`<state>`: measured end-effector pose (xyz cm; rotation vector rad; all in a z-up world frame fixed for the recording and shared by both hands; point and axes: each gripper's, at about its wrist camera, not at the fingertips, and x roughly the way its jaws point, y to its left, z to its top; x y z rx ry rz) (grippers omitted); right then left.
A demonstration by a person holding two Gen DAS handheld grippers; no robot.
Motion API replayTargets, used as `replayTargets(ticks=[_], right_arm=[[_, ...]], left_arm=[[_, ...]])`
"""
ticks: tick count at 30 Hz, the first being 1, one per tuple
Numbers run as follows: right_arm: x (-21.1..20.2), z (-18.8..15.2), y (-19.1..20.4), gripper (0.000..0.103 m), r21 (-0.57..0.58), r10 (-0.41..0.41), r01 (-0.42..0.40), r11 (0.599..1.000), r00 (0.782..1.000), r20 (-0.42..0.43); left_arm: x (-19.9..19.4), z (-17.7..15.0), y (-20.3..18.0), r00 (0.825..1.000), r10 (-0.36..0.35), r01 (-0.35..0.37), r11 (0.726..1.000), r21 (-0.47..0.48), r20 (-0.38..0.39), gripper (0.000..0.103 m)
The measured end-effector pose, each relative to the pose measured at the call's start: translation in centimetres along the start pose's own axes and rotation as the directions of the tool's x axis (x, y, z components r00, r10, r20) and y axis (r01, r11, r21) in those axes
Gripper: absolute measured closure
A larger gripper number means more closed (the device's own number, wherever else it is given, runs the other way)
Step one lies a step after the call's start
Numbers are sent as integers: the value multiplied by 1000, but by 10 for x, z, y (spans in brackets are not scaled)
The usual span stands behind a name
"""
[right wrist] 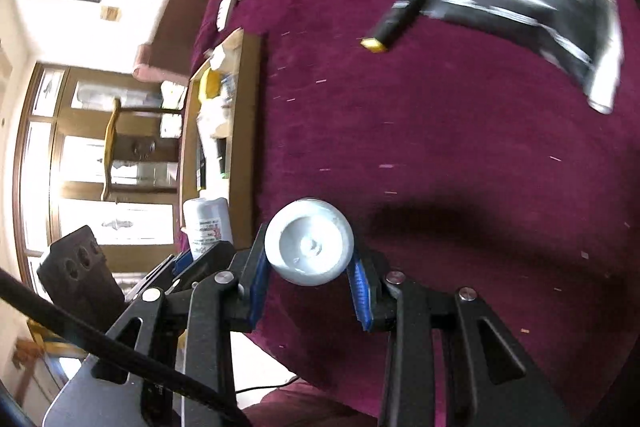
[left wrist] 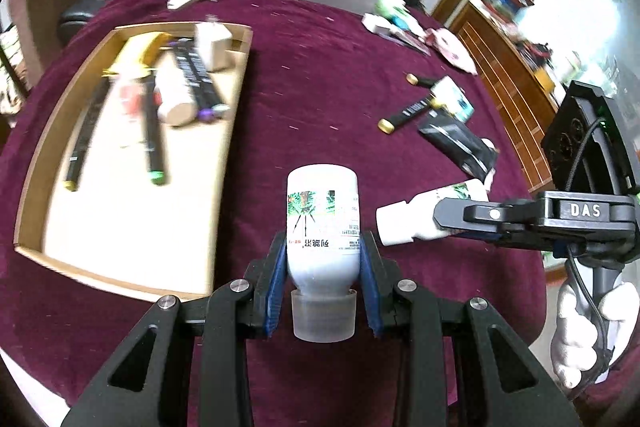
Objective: Organize objects
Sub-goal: 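Carry the bottle with the left tool while the right tool carries its bottle over the tray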
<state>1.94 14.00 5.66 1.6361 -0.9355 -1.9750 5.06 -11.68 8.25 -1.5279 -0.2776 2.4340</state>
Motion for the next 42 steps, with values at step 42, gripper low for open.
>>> replayTargets(ticks=[42], right_arm=[[186,42,151,70,-199,-300,276,940,948,-102]], left_arm=[[20,33,186,999,42,-43,995,-91,-12,74]])
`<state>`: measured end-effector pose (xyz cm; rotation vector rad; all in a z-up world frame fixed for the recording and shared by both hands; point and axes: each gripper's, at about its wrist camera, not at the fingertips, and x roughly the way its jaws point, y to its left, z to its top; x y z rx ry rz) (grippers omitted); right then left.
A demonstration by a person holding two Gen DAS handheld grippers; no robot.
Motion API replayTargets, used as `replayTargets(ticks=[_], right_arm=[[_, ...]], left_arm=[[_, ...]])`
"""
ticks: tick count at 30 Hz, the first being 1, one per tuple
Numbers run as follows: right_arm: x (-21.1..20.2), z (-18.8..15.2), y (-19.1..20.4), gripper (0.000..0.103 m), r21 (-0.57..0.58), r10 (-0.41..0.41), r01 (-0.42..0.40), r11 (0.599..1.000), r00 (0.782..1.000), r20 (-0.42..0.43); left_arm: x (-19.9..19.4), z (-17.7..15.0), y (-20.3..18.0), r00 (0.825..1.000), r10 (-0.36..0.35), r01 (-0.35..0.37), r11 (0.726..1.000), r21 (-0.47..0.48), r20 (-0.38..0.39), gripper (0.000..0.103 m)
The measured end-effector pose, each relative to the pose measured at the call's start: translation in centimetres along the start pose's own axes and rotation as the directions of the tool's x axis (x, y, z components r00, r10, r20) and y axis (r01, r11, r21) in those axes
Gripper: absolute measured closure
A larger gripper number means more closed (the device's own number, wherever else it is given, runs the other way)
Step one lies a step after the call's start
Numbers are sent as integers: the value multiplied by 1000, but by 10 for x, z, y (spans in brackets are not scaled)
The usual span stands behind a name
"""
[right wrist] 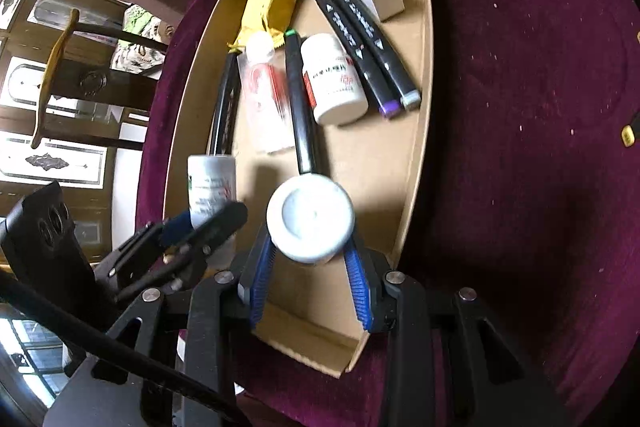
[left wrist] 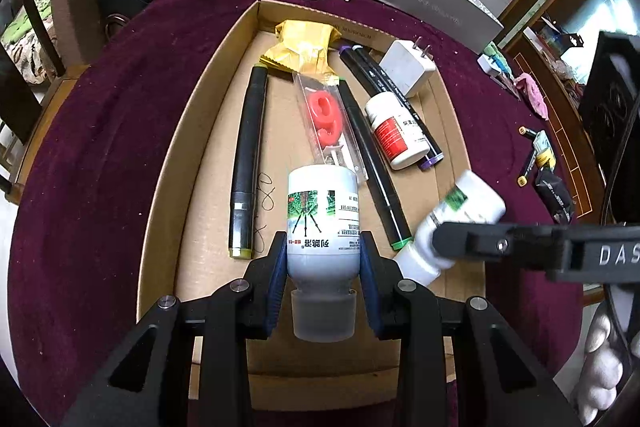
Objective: Organize objects
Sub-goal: 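Carry the bottle with the left tool while the right tool carries its bottle over the tray, then lower the bottle into the tray and open the left tool while the right tool releases its bottle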
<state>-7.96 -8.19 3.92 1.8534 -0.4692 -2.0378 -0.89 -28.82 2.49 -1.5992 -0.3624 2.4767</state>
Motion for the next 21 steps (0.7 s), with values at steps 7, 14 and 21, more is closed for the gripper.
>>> replayTargets(ticks=[7,14,21], right_arm=[[2,-1,4,70,-4,-33,33,999,999,8],[18,-4,2,70,4,-53,53,999,998,-39],[20,-7,4,70,-11,-67,67,998,997,-47]], left_arm=[[9,-4,4,1000,0,0,1000,4,-22,74],[9,-2,6,1000,-6,6,1000,4,-19,74],[9,-2,7,1000,-5,5,1000,-5,-13,74]])
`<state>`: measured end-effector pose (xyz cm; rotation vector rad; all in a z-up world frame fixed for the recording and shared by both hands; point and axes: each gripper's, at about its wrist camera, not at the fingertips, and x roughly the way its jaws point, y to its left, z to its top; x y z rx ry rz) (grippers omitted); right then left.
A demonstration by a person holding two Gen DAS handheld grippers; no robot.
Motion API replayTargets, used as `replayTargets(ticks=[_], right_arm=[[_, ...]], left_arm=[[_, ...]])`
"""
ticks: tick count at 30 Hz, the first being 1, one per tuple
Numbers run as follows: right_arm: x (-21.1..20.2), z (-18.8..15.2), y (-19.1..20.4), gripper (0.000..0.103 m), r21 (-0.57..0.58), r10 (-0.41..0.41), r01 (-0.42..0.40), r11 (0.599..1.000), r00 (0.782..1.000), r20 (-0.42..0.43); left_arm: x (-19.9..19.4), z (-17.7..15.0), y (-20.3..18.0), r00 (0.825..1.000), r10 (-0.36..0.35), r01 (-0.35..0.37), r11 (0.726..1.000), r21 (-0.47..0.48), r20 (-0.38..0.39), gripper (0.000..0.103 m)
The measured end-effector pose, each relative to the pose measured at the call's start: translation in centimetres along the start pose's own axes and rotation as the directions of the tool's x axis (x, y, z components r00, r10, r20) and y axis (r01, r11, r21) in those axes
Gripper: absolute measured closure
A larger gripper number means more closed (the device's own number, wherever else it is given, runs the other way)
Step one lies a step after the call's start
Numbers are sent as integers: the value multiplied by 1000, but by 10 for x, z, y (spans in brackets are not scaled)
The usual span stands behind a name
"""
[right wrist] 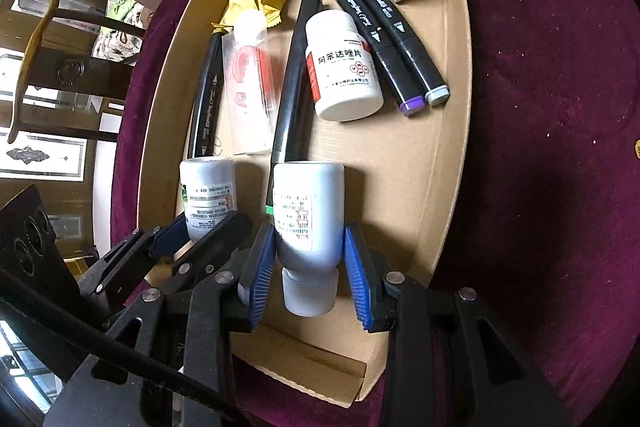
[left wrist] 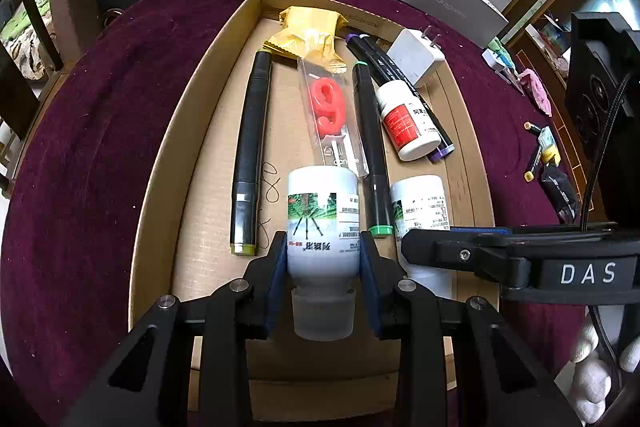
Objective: Organize objects
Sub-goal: 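Lower the bottle into the tray and open the left tool while the right tool releases its bottle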
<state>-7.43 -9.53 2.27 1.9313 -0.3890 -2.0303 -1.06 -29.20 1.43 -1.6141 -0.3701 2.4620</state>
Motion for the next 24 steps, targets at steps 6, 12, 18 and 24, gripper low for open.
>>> replayTargets(ticks=[6,12,18,24], right_arm=[[-1,4,-1,70,-3,-27,27,1000,1000,10],[-1,4,-10,70,14,-26,26,1000,1000,5],[-6,3,-15,69,23,-17,16,1000,1000,17],[-15,2,-15,65,17,-3,2,1000,999,46]], left_arm=[[1,1,0,1000,7,-7,1000,-4,3,73],[2,1,-4,1000,1,-1,1000,-4,2,62],[3,2,-7,1000,6,-6,1000,-8,3,56],[4,2,-13,1000,13,-13,1000,-6,2,47]])
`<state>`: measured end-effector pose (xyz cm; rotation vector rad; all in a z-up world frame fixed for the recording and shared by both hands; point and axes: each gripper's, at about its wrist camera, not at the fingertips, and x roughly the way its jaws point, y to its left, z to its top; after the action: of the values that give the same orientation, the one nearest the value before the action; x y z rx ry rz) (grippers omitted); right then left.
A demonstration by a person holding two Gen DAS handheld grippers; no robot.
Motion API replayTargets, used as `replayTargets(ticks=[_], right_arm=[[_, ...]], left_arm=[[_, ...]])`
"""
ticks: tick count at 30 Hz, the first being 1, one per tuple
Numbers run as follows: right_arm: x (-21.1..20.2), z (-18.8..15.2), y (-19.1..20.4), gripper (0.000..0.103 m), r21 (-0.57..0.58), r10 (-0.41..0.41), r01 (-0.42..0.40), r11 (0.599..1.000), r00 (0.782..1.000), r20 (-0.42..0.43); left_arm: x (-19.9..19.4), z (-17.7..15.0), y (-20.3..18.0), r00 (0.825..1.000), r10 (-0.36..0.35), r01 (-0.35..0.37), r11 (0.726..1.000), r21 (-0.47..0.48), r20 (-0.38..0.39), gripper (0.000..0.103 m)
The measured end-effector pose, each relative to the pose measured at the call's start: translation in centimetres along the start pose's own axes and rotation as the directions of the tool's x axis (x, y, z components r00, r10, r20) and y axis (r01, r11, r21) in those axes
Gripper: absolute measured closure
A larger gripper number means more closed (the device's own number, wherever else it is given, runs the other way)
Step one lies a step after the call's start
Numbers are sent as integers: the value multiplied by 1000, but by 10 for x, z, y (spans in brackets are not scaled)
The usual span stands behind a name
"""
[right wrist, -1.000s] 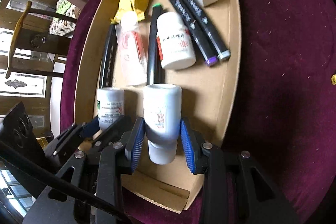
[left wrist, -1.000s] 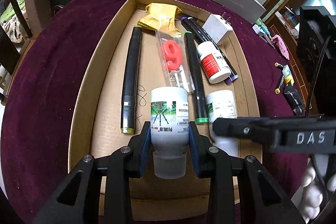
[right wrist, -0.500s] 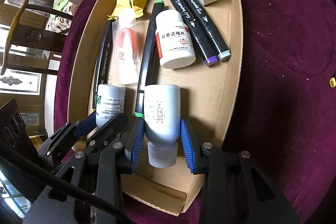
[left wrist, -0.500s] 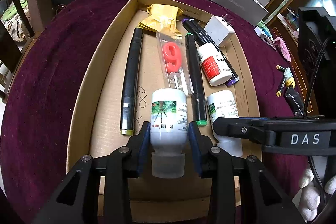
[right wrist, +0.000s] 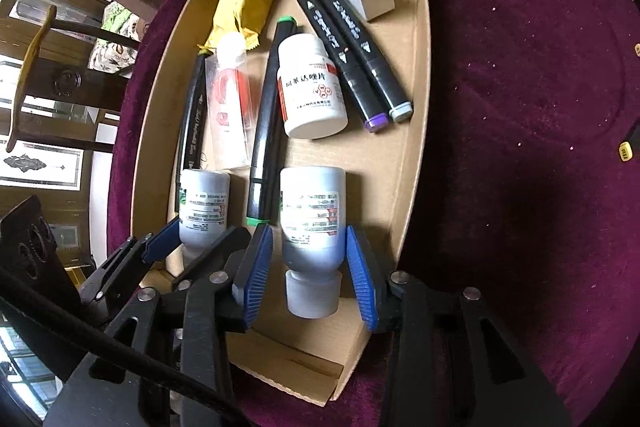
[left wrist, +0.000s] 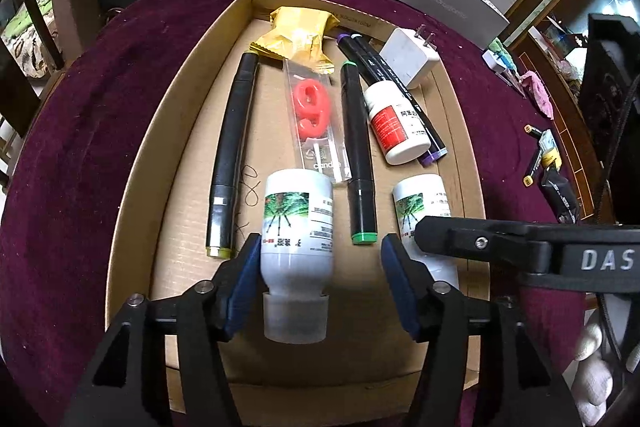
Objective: Organize objects
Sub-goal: 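Lower the bottle into the tray and open the left tool while the right tool releases its bottle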
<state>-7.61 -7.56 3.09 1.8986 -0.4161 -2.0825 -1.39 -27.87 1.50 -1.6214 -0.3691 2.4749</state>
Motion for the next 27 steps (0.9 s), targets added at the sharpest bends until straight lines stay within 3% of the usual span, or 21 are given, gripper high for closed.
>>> replayTargets(ticks=[17,27], right_arm=[[-24,-7,-12,58,14,70,-71,997,996,61],[-51,-19,-45,52,33,130,-135,990,984,122]], left_arm=[[-2,-3,-12,998,57,-57,998,-22,-2,47],[-28,-2,-55,995,80,-82,996,20,64,47]])
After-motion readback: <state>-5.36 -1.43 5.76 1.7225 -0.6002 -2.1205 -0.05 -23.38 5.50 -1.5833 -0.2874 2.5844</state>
